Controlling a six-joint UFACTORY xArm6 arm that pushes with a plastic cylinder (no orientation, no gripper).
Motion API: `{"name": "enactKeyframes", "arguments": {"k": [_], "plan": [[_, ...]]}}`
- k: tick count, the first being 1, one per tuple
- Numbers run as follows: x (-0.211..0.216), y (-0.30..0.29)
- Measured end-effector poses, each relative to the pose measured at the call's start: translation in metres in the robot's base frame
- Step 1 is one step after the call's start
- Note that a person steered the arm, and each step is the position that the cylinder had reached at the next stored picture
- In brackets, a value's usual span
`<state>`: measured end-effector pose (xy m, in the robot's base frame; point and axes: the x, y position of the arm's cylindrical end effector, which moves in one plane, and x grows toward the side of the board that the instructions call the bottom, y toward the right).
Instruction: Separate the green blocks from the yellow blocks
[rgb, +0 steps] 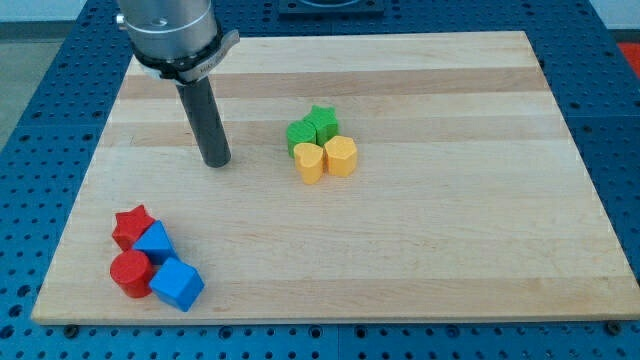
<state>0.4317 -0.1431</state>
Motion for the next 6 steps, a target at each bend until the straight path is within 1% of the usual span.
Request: {"name": "enactKeyframes", "arguments": {"k": [3, 4, 5, 6], "plan": [[-0.002, 0.081], [-0.002, 0.086], [-0.034, 0.111], [-0.074, 0.159]]}}
